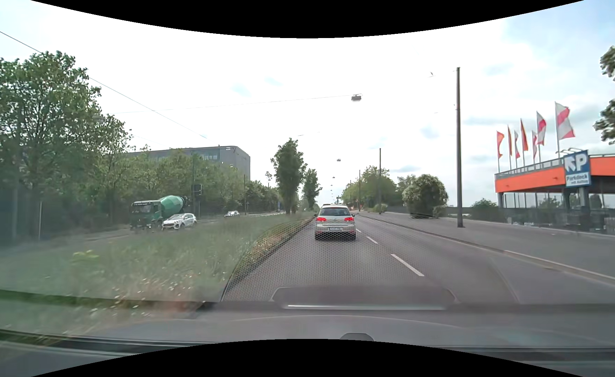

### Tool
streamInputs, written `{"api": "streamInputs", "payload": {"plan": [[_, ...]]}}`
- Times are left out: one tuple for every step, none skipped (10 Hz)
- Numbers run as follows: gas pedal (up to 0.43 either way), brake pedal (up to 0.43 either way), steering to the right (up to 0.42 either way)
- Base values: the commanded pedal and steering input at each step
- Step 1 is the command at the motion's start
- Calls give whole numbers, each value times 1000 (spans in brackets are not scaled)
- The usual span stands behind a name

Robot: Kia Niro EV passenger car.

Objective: Follow the waypoints while adhering to traffic rules and regulations

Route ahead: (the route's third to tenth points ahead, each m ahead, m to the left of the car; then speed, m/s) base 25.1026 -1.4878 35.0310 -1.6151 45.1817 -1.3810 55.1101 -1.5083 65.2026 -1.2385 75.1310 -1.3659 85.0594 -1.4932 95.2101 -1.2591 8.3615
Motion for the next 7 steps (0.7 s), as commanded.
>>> {"api": "streamInputs", "payload": {"plan": [[98, 0, -6], [98, 0, -5], [98, 0, -6], [110, 0, -5], [110, 0, -6], [110, 0, -6], [110, 0, -5]]}}
